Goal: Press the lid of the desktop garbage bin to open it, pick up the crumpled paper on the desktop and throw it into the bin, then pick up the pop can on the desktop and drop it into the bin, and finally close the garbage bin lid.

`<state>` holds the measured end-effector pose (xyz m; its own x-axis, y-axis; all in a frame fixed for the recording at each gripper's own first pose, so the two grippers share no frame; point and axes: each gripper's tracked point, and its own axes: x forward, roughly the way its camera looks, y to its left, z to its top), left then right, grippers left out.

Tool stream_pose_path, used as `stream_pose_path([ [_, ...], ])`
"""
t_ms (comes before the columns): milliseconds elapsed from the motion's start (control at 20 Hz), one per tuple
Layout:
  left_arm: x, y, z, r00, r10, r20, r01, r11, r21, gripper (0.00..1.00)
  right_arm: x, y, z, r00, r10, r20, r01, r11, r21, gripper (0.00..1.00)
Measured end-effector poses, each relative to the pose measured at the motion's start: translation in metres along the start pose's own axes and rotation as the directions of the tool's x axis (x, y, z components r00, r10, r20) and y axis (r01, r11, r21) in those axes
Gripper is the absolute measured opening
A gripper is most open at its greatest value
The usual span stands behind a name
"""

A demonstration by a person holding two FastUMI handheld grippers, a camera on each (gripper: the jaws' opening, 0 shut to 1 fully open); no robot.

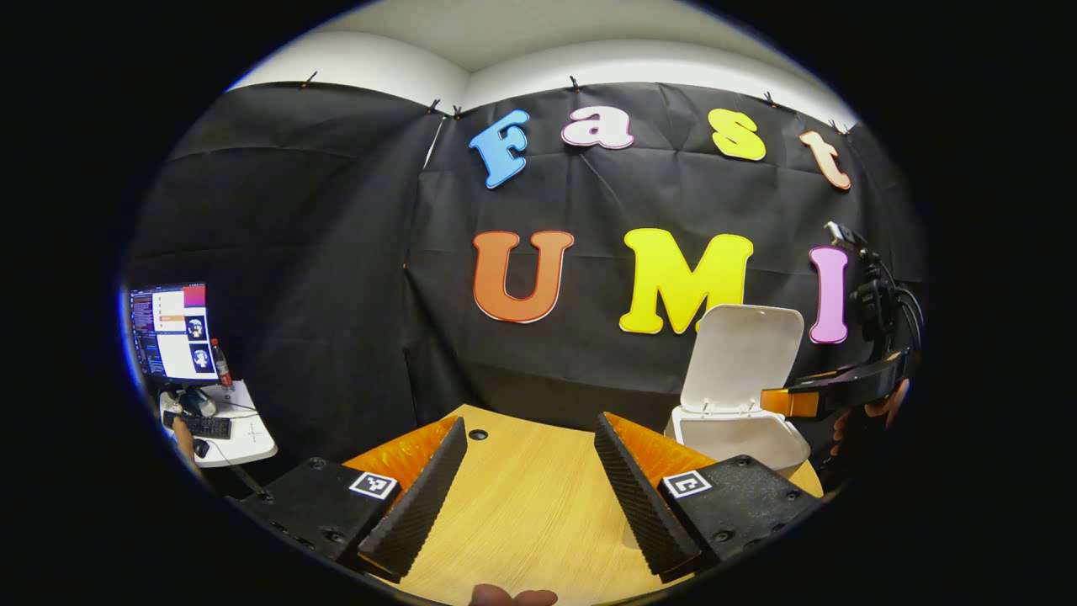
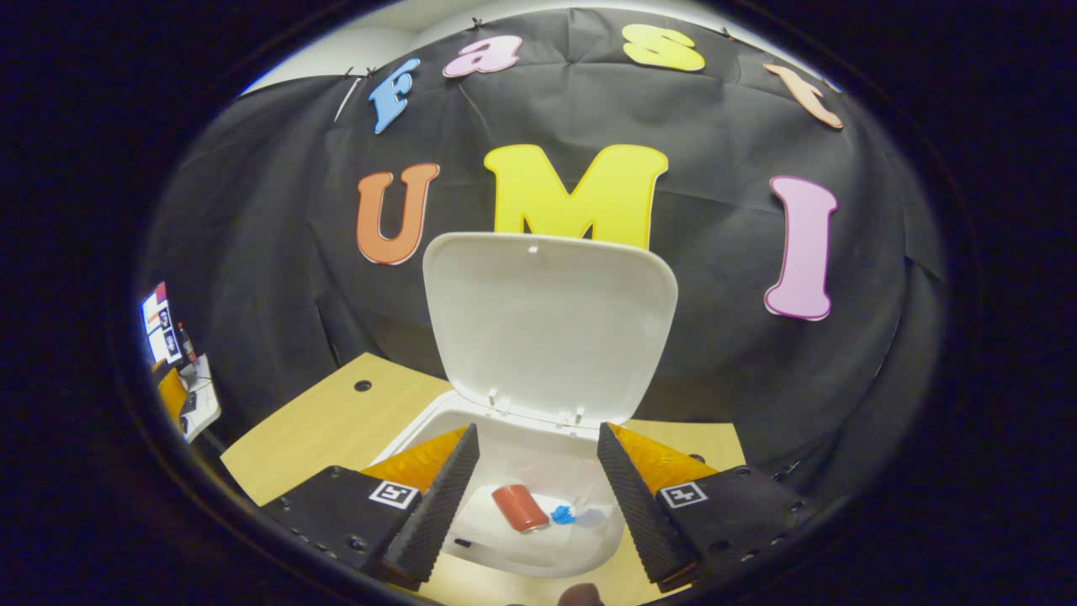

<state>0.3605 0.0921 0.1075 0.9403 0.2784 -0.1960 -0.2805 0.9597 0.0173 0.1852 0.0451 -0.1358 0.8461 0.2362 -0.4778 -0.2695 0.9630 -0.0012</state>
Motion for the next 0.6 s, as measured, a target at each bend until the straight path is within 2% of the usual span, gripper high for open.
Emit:
stream_pose_path([
  [50,0.0,-0.001,-0.001,1.0,-0.007,0.001,0.007,1.0,0.004,0.99,-0.006,0.0,0.011,0.999,-0.01,0.038,0.01,1.0,-0.005,0.93],
  [200,0.001,-0.008,0.0,0.999,-0.033,0.003,0.033,0.999,0.01,0.99,-0.02,0.002,0.042,0.989,-0.039,0.142,0.043,0.999,-0.026,0.96],
  [350,0.002,-0.013,0.001,0.998,-0.06,0.009,0.059,0.998,0.021,0.99,-0.029,0.009,0.073,0.98,-0.044,0.193,0.043,0.999,0.013,0.95],
  [600,0.005,-0.02,0.009,0.995,-0.103,0.012,0.103,0.995,0.006,0.99,-0.016,-0.006,0.132,0.954,-0.156,0.257,0.134,0.986,0.098,0.95],
])
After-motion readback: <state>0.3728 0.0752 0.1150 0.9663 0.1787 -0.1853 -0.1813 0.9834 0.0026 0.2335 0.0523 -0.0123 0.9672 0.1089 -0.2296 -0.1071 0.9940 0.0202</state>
